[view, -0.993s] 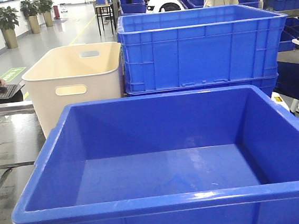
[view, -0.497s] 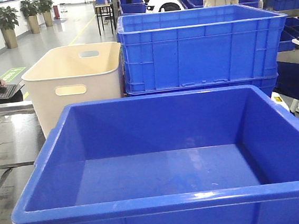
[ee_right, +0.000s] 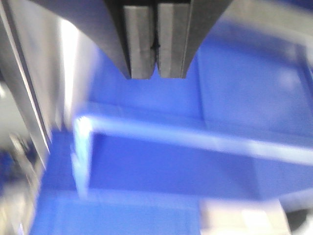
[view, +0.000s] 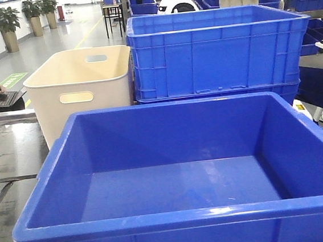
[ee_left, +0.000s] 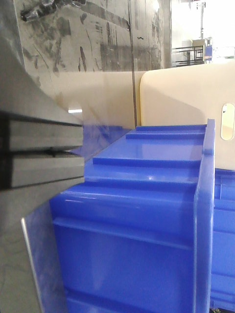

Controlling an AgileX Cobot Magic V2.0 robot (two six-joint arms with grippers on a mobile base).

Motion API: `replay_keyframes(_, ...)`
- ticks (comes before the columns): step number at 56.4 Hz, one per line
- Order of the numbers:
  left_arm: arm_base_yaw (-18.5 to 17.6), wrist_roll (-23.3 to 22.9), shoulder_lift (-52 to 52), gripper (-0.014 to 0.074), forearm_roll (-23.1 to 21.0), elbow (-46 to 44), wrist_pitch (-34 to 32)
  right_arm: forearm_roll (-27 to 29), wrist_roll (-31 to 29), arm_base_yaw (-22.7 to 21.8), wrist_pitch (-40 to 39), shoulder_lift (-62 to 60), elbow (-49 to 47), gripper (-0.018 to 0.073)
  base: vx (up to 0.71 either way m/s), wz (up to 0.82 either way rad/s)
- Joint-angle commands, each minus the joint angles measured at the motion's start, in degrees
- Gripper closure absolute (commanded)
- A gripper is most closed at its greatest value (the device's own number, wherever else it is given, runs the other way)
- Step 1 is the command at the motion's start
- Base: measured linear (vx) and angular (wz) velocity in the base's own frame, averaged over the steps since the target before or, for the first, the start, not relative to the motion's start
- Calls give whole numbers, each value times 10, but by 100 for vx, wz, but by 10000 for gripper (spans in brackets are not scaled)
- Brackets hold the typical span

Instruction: Pick red and yellow blocks into blue bin

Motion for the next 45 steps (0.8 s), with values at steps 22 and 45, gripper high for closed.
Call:
replay_keyframes(22, 2, -5, -4, 596, 1, -11, -50, 5, 2, -62, -376, 9, 269, 569, 0, 0)
replay_keyframes(45, 2, -5, -4, 594, 1, -11, -50, -1, 9, -128, -403, -52, 304, 569, 0, 0)
